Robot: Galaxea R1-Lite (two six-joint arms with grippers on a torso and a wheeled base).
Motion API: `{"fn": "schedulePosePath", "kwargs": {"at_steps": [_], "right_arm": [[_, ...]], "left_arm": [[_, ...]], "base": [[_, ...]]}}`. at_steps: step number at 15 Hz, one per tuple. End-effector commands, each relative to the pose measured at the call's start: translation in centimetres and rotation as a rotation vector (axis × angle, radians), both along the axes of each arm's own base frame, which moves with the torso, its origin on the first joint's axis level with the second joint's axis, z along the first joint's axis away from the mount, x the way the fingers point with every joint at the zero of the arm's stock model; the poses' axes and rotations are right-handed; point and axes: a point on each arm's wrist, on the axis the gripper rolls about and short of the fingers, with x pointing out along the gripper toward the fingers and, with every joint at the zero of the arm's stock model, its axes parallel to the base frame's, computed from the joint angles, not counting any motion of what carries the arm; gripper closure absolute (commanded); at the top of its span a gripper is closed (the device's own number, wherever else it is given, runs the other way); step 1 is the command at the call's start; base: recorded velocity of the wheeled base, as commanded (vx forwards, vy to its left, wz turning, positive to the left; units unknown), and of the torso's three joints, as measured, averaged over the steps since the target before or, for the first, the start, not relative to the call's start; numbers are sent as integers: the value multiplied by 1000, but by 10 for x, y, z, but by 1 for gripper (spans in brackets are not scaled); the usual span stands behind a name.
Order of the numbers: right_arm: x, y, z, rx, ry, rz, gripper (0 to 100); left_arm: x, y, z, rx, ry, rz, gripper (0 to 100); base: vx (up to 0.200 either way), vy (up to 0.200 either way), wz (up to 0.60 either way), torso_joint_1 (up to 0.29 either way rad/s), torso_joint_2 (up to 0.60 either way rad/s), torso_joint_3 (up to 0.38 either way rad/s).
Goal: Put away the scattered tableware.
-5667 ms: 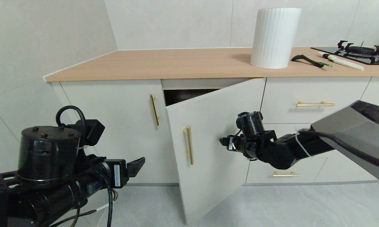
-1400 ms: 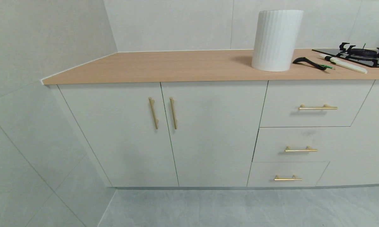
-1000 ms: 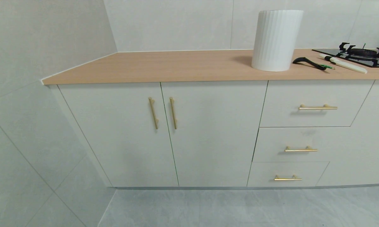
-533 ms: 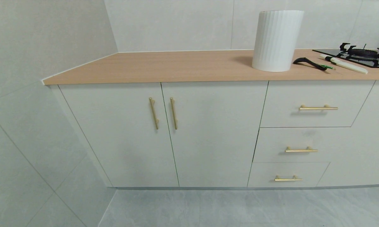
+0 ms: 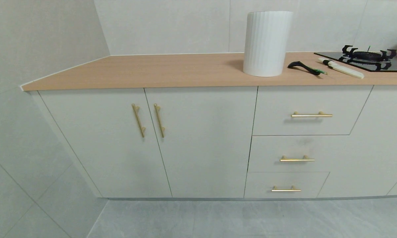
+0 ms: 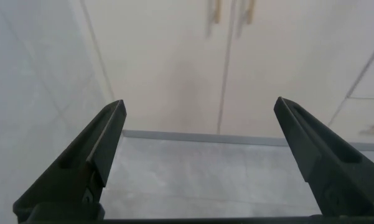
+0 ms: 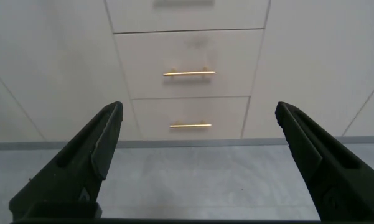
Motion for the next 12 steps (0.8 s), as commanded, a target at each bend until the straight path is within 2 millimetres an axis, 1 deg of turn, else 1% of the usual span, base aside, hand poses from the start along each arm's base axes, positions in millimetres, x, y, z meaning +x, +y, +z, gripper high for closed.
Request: {"fn": "schedulePosePath", "kwargs": {"at_steps": [1,2,9,12], "right_arm": [[0,0,0,0,2,-1,0],[0,0,0,0,2,-1,0],[0,0,0,0,2,-2,0],[0,0,0,0,2,-1,0]], "left_arm": [[0,0,0,-1,1,1,0],[0,0,0,-3,1,1,0],[0,0,0,-4,1,1,0],[0,0,0,-4,1,1,0]], "base": [[0,-200,0,2,2,2],[0,-200,0,-2,2,2],[0,0,0,0,0,0],[200,0,0,2,2,4]]}}
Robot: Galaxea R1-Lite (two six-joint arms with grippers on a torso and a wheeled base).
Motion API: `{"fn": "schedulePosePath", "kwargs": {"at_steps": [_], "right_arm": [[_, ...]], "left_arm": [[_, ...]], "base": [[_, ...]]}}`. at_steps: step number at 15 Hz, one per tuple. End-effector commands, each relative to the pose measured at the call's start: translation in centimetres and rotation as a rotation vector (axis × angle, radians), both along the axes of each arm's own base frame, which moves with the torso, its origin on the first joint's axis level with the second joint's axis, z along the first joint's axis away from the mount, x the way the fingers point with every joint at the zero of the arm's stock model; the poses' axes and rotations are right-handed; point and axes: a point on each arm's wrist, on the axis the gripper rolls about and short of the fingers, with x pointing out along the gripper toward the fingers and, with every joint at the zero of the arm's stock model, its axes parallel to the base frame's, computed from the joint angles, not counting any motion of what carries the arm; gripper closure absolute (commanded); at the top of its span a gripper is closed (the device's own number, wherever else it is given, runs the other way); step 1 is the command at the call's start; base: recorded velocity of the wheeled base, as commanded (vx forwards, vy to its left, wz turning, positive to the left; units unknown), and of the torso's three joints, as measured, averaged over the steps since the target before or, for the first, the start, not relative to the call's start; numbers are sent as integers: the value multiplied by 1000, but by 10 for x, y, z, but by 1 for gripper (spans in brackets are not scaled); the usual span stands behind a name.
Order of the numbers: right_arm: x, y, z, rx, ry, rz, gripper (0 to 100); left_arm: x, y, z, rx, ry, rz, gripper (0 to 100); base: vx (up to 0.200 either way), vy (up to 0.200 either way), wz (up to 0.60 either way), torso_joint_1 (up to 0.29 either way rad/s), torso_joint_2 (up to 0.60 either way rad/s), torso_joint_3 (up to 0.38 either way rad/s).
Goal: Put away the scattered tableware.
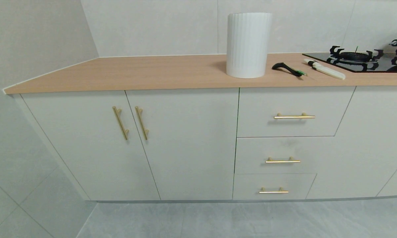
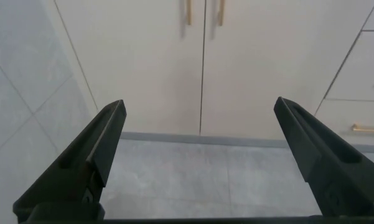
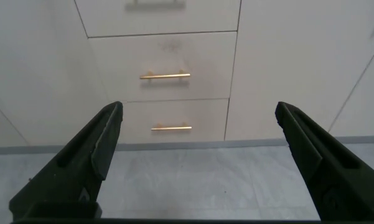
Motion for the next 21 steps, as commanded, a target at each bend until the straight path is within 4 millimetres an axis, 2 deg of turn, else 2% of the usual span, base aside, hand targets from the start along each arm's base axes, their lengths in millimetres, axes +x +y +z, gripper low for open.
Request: {"fn": "schedulePosePath", "kwargs": {"at_steps": [1,5,15,17,18,19,21], "right_arm": [[0,0,0,0,1,-1,0],[0,0,0,0,1,-1,0],[-1,0,4,-45,-10,11,0],[-2,2,68,7,-61,122,0],[14,2,89,7,11,145,0],[37,3,104,-3,107,148,0],[95,6,123,-5,304,159,0]], "left_arm": [[0,0,0,0,1,1,0],[0,0,0,0,1,1,0],[0,0,0,-8,1,1,0],[0,0,0,-8,1,1,0],[0,0,0,-8,1,1,0],[0,0,0,-8,1,1,0],[0,0,0,-8,1,1,0]], "base": [[200,0,0,-2,7,7],[200,0,0,5,2,2],[0,0,0,0,0,0],[0,0,0,0,0,0],[0,0,0,0,0,0],[0,0,0,0,0,0],[0,0,0,0,0,0]]}}
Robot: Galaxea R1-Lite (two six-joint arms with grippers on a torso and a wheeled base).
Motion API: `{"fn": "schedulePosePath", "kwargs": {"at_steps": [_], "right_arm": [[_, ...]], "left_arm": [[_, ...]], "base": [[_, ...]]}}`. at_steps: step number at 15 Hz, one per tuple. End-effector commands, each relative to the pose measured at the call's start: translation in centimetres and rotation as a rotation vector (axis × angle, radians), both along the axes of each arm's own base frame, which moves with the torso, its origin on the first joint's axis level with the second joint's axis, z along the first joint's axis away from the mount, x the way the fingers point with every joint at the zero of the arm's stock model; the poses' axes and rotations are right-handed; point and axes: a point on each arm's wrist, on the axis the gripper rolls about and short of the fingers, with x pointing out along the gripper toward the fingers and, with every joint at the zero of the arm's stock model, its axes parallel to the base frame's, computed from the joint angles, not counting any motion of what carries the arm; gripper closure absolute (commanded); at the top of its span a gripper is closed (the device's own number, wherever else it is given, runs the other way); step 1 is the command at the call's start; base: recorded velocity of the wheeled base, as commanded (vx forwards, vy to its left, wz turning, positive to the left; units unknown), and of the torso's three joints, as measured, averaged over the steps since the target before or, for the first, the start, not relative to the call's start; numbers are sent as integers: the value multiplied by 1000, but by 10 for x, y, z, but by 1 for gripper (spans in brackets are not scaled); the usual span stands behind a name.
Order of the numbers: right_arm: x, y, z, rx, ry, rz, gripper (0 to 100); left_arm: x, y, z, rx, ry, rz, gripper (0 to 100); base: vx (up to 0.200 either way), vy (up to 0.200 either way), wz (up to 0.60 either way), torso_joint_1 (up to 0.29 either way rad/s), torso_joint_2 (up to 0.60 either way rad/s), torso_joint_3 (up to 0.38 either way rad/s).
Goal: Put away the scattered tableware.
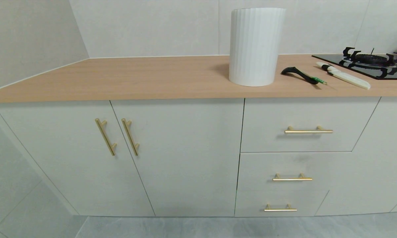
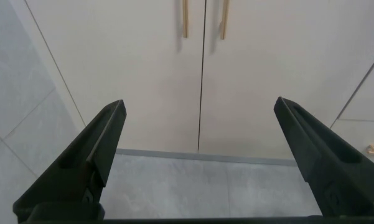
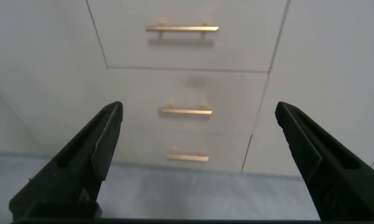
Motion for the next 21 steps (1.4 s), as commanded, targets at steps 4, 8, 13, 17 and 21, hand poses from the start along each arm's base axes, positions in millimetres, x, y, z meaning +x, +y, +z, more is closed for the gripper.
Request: {"fn": "schedulePosePath", "kwargs": {"at_steps": [4,8,13,17,21], "right_arm": [[194,10,35,-18,540,43,0],[264,10,1,-24,655,37,0],[298,13,-57,-33,776,35,0],[305,12,-75,-53,730,-17,0],[314,12,-98,-68,740,-44,0]], "left_arm": [[0,0,0,-1,1,1,0],[0,0,0,-1,1,1,0],[0,0,0,-2,1,1,0],[0,0,0,-2,1,1,0],[0,0,0,-1,1,1,0]], "base": [[0,0,0,0,0,0],[0,0,0,0,0,0],[0,0,0,0,0,0],[0,0,0,0,0,0],[0,0,0,0,0,0]]}}
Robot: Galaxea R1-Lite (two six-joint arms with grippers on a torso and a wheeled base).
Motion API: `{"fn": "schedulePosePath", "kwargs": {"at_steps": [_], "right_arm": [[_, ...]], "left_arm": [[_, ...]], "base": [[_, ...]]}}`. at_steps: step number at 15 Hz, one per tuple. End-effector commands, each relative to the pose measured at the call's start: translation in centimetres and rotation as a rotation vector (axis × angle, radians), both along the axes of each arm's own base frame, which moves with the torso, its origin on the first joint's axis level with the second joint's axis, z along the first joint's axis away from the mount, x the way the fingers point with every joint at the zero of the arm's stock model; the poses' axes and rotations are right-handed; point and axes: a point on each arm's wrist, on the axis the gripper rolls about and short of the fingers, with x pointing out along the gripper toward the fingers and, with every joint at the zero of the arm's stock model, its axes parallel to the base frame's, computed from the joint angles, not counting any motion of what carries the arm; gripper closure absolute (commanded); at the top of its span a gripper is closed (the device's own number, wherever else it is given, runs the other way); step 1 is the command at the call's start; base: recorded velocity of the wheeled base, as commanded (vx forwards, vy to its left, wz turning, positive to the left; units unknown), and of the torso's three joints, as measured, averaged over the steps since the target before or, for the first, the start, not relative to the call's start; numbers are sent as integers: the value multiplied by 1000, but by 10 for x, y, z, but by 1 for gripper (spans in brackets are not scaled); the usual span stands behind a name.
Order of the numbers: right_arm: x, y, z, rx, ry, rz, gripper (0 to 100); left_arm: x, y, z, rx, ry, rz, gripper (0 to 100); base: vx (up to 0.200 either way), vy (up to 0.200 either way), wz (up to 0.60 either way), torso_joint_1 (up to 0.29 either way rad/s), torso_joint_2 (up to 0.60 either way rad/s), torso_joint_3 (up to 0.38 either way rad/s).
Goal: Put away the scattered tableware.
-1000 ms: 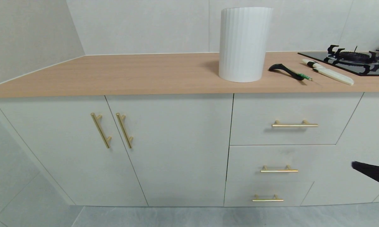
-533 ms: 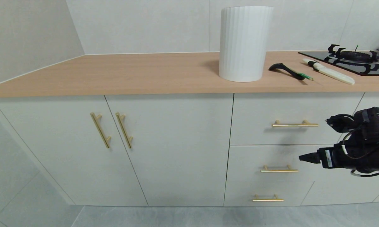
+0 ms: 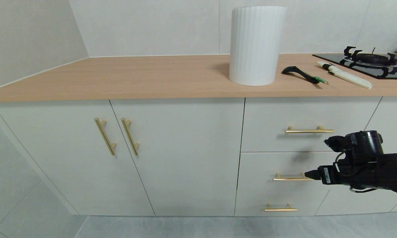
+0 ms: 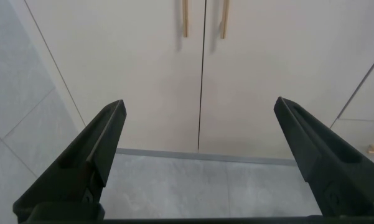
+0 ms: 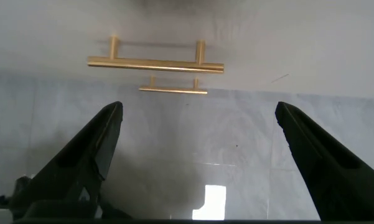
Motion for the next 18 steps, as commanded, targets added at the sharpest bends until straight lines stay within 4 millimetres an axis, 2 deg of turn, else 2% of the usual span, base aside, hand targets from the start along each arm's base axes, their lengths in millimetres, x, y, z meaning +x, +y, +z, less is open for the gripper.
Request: {"fn": "schedulePosePath", "kwargs": {"at_steps": [1,8,18], "right_arm": [[4,1,-18,-3,25,1,0],[24,13,-65,-46,-111,-17,0],[38,17,-96,-76,-207,-61,0]], "left_arm": [[0,0,0,-1,2,1,0],[0,0,0,0,2,1,0],[0,0,0,-1,2,1,0]], "base": [[0,0,0,0,0,0],[0,0,0,0,0,0],[0,0,0,0,0,0]]}}
